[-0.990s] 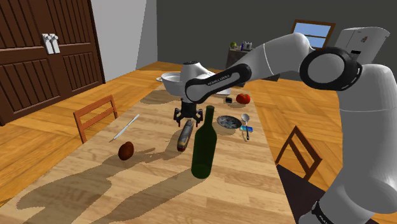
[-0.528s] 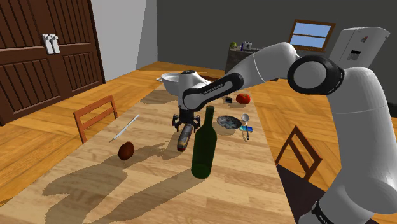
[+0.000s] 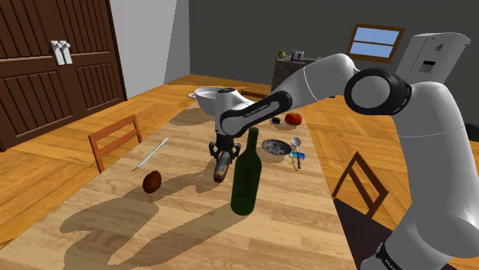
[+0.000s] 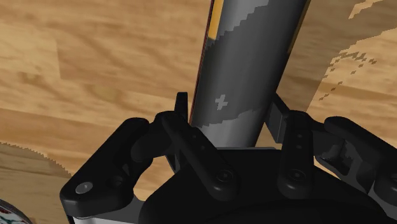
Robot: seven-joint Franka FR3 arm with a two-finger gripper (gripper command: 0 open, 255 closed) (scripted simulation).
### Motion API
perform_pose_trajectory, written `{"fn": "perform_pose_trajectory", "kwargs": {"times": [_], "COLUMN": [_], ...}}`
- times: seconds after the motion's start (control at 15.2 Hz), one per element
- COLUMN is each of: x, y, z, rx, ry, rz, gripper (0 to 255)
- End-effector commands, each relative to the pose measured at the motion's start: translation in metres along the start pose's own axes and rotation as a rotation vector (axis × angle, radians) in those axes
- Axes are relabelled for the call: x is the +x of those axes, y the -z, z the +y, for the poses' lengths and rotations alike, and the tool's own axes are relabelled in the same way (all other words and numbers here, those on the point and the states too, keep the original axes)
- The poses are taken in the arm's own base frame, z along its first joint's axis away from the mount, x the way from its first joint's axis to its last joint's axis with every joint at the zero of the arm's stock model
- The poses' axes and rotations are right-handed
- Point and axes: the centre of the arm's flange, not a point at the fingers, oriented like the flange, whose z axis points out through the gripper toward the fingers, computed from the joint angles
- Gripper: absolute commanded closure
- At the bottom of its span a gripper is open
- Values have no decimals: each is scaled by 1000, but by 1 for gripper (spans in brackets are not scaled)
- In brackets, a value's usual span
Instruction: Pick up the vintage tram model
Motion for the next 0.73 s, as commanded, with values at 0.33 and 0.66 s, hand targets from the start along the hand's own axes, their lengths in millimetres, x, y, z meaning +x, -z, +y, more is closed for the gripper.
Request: {"fn": "perform_pose_trajectory", "kwargs": {"times": [0.33, 0.66], "x": [0, 1], "y": [4, 30], "z": [0, 1], "rx": [-1, -1], "ry": [0, 0], "rz": [-1, -1], "gripper": [255, 255]}}
